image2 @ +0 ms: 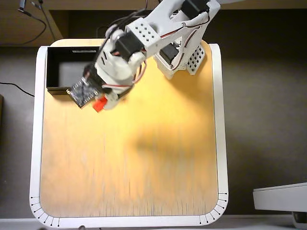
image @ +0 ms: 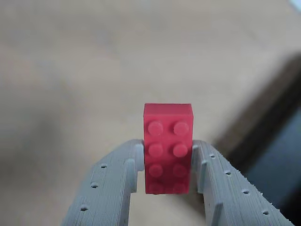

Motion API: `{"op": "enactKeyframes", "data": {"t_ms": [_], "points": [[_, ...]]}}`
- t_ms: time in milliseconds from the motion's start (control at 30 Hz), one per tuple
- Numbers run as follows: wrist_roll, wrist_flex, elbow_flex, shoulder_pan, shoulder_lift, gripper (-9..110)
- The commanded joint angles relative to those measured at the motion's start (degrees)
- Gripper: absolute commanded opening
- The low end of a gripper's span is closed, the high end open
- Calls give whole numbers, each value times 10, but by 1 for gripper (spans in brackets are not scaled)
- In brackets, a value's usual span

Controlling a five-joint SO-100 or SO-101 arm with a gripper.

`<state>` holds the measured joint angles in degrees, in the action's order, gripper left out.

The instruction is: Grasp a lego block and put it in the bin.

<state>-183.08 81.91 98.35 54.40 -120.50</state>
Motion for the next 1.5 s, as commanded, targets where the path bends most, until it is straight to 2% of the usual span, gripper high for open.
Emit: {"op": "enactKeyframes", "data": {"t_ms": [0, 400, 533, 900, 1467], "points": [[-15, 4, -86, 70, -54, 0], [-127, -4, -85, 290, -45, 0], [-142, -28, -85, 330, -11, 0], [-116, -104, -85, 335, 106, 0], [-98, -105, -83, 288, 210, 0]]}}
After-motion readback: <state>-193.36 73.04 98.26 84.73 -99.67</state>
